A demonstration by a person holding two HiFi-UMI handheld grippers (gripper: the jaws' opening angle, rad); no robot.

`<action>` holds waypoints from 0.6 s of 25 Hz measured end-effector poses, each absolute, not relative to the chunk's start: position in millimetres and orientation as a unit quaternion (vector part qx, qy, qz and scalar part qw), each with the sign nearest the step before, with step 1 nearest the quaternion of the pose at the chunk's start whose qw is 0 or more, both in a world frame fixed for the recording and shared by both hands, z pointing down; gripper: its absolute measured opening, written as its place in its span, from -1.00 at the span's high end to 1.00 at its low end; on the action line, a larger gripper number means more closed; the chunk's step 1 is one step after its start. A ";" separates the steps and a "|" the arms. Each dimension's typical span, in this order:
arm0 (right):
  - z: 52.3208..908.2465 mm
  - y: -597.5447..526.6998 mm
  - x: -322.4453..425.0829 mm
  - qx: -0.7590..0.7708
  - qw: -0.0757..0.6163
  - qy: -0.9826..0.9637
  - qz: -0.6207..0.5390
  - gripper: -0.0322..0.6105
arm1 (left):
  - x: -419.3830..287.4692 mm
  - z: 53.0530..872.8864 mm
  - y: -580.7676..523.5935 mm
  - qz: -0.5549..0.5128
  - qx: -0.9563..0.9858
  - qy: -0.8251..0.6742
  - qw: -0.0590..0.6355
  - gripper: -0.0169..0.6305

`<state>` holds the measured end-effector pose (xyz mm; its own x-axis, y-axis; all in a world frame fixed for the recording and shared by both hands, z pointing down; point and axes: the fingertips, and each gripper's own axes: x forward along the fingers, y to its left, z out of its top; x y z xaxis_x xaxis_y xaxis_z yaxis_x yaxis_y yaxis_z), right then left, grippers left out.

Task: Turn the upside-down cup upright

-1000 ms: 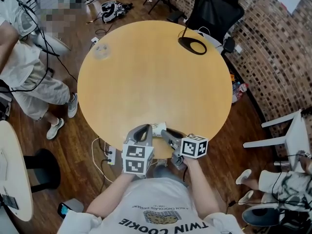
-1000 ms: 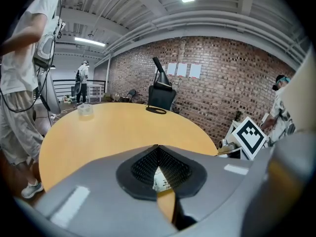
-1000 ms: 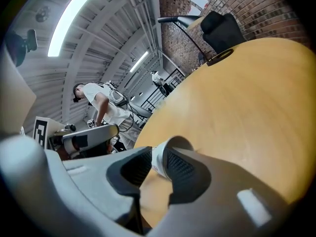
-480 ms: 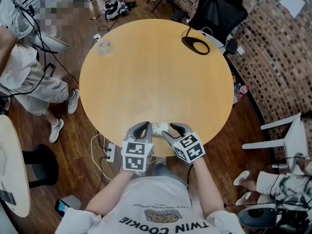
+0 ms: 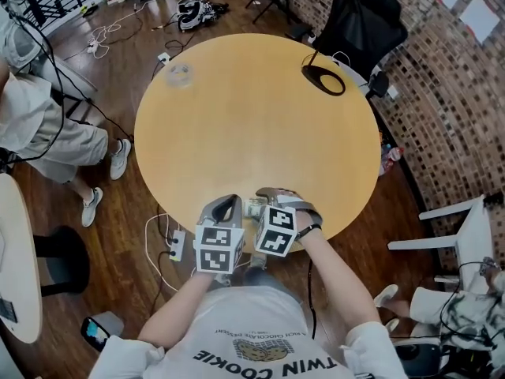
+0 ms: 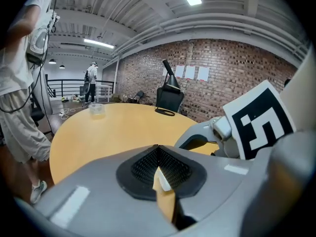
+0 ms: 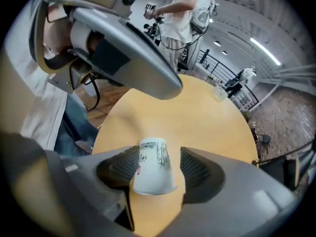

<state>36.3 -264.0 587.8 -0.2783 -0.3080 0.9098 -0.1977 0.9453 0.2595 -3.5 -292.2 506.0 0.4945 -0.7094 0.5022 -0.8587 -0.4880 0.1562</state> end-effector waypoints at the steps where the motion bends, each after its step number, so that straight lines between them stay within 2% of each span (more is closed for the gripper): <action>1: 594.5 -263.7 33.5 0.139 0.597 -0.788 -0.053 0.10 | -7.9 506.1 -292.7 0.187 0.839 -0.470 0.199 0.93; 4: 612.9 -264.3 27.7 0.093 0.638 -0.762 -0.065 0.05 | -20.1 506.2 -294.1 0.181 0.832 -0.483 0.202 0.93; 15: 640.4 -262.7 24.8 0.022 0.705 -0.702 -0.095 0.05 | -53.7 511.1 -292.6 0.173 0.810 -0.517 0.218 0.93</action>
